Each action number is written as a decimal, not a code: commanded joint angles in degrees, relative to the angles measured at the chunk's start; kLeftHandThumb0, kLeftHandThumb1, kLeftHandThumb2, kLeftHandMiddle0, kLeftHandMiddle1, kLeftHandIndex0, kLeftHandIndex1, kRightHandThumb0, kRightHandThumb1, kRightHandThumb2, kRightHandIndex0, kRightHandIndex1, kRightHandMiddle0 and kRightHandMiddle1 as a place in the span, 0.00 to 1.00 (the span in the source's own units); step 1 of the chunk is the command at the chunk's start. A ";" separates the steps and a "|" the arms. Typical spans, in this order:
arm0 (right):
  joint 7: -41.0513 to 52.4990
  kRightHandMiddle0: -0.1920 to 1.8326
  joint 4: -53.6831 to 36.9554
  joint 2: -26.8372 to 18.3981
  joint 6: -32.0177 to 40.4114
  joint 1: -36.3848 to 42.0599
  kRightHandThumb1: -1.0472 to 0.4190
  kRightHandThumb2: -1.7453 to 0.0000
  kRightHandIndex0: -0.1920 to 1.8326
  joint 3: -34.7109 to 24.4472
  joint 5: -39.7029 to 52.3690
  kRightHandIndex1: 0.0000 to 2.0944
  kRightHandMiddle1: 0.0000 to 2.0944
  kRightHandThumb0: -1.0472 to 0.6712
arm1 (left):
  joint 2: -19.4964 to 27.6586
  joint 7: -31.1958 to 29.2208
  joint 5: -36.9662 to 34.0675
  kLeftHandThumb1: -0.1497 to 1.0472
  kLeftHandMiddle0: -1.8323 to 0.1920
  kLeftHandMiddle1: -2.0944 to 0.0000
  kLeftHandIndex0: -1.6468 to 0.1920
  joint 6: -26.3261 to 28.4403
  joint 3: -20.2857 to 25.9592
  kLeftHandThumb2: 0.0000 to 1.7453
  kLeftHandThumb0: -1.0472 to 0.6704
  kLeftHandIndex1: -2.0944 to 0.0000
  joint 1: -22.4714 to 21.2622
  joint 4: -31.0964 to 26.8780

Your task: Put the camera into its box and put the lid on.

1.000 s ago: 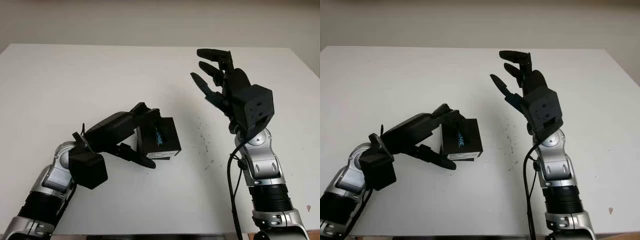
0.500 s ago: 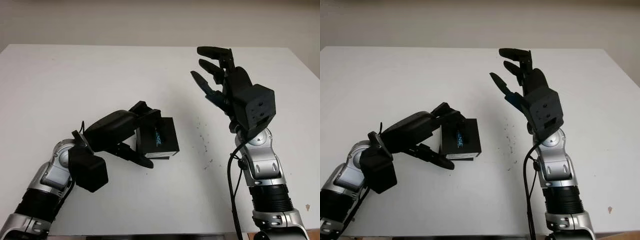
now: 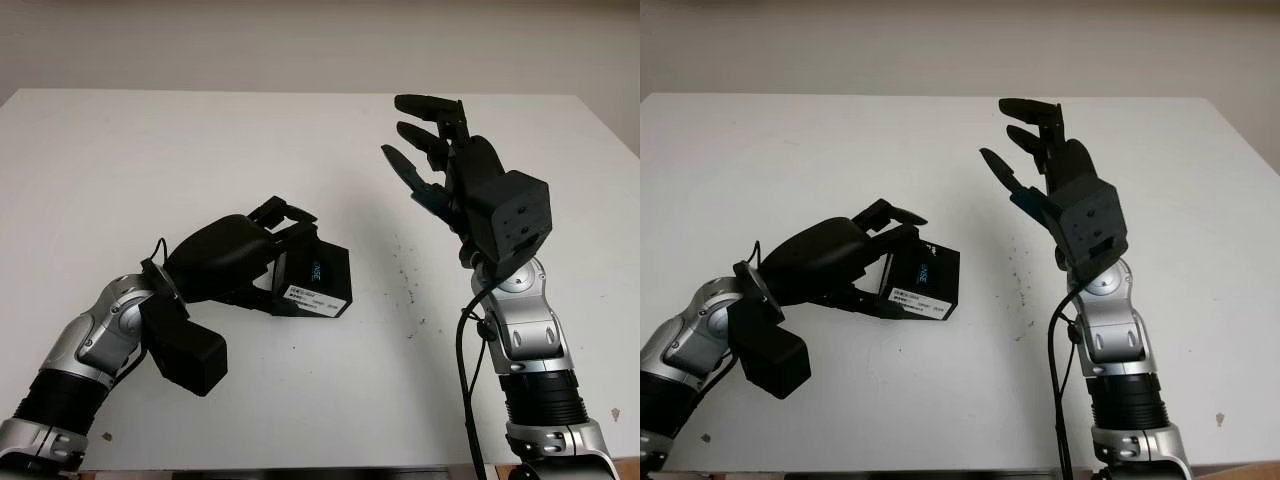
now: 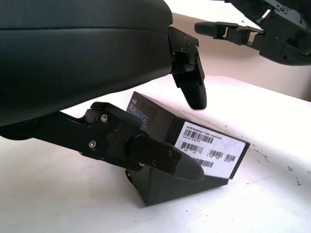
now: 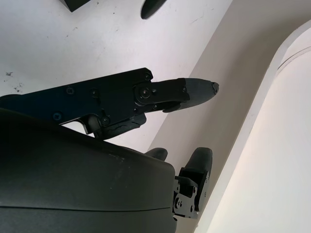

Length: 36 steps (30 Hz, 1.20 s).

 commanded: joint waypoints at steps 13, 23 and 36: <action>0.76 0.01 -0.33 -0.85 -0.92 0.24 0.00 0.87 0.11 -0.61 0.10 0.26 0.50 0.32 | 1.73 2.86 1.77 1.00 0.90 0.76 0.93 1.42 -1.01 0.05 0.37 0.46 -2.05 0.72; 0.57 0.02 -0.33 -0.96 -0.69 0.09 0.00 0.86 0.12 -0.90 -0.02 0.25 0.48 0.31 | 1.68 1.40 -1.00 1.00 0.91 0.75 0.95 4.40 -0.25 0.10 0.33 0.48 -0.49 -0.58; 1.43 0.03 0.23 -2.08 -1.71 0.08 0.00 0.86 0.13 -1.53 0.00 0.24 0.47 0.31 | 2.77 -3.07 -6.51 1.00 0.88 0.84 0.95 11.83 1.32 0.18 0.27 0.59 4.64 -8.51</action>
